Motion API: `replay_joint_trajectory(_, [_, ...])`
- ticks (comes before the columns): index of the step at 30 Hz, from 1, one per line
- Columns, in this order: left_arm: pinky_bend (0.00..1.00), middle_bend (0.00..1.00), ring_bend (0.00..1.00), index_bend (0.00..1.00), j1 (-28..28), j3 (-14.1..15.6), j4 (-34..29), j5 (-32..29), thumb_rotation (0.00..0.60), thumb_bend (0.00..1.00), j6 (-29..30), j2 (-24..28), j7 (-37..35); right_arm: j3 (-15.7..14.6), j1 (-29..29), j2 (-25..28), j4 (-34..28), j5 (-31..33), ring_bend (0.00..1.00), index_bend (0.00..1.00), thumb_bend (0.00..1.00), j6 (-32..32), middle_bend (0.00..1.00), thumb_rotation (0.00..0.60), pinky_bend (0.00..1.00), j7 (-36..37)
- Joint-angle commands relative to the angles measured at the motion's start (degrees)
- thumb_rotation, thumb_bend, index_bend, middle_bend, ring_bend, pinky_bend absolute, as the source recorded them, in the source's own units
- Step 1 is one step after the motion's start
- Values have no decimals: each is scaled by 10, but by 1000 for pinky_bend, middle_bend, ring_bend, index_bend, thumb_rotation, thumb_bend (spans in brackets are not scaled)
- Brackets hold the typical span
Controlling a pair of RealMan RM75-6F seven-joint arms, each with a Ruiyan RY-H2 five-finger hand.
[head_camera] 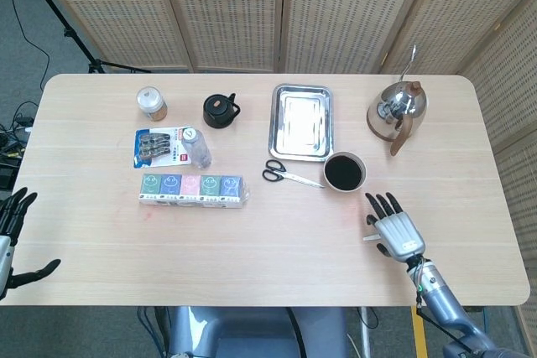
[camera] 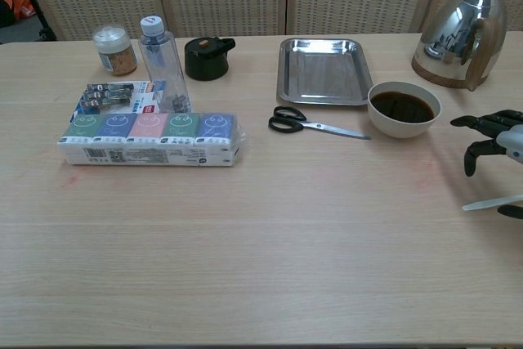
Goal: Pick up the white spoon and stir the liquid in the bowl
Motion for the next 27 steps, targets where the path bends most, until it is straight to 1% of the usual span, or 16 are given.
replay_joint_trajectory(1, [0,0,0,0,0,1,0,1,600,0,-1,0,0,1,2,0,-4,9,0,373,275,-7,0,600,0,-2])
replay_joint_trajectory(5, [0,0,0,0,0,1,0,1,600,0,-2,1,-1,1,3,0,-11,20,0,390,274,-11,0,600,0,-5])
replay_joint_trajectory(8, [0,0,0,0,-1,2,-1,2,600,0,-3,2,-3,4,4,-1,-18,32,0,417,306,-16,0,600,0,3])
replay_joint_trajectory(15, [0,0,0,0,-2,2,0,1,600,0,-5,4,-6,4,7,-4,-17,43,0,417,311,-20,0,600,0,-1])
replay_joint_trajectory(20, [0,0,0,0,-2,3,-1,2,600,0,-4,5,-9,1,9,-10,-13,46,0,418,337,-23,0,600,0,-4])
replay_joint_trajectory(27, [0,0,0,0,-2,3,0,1,600,0,-5,6,-12,-1,12,-16,-9,49,0,428,337,-24,0,600,0,-7])
